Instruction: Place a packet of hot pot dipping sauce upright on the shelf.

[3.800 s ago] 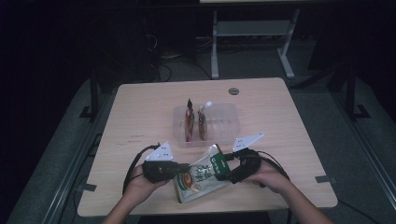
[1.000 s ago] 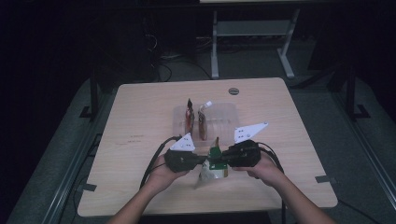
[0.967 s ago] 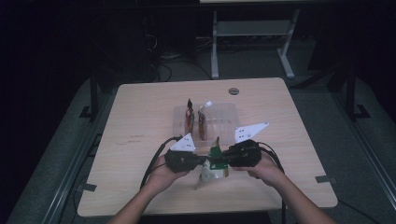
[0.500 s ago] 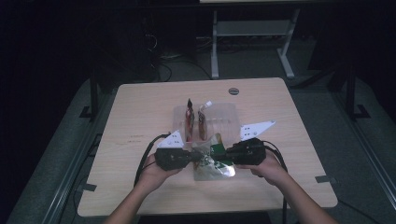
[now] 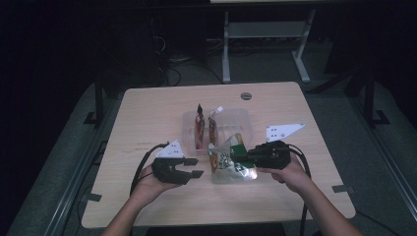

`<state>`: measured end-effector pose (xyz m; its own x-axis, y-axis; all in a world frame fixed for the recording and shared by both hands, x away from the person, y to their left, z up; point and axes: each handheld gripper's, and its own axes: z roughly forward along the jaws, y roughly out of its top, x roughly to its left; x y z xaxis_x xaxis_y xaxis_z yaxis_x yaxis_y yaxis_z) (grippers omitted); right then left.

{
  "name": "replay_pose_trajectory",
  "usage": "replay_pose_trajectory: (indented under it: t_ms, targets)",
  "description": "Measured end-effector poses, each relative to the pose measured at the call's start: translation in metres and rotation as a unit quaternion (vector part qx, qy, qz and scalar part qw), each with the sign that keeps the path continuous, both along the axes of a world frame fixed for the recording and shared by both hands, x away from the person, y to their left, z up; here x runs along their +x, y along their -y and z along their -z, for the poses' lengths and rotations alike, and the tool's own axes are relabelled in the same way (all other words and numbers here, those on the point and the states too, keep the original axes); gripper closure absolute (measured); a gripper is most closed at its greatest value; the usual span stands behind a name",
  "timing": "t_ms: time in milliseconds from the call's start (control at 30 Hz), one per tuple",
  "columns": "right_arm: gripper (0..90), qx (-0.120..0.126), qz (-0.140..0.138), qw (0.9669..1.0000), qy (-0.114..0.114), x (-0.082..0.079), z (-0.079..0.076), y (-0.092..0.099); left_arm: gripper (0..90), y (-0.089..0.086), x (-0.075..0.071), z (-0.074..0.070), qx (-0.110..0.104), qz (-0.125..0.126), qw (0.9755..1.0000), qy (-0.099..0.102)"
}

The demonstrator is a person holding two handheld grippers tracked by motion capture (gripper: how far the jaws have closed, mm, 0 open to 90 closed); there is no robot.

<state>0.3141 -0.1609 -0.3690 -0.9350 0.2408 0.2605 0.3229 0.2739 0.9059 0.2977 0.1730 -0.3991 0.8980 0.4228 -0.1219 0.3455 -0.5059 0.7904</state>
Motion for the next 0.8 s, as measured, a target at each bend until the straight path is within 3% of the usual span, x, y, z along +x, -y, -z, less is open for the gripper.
replay_pose_trajectory:
  t_ms: [233,433,800]
  targets:
    - [90.0,0.001,0.022,0.9997,0.014,0.002,-0.003,0.010,37.2,-0.017,-0.008,0.007,0.012,-0.007,0.9998,-0.011]
    - [90.0,0.005,0.041,0.9990,0.016,0.004,-0.007,0.019,36.1,-0.029,-0.014,0.011,0.016,-0.016,0.9996,-0.019]
    - [90.0,0.011,0.078,0.9965,0.027,0.015,-0.015,0.033,33.5,-0.031,-0.009,0.015,0.015,-0.022,0.9995,-0.019]
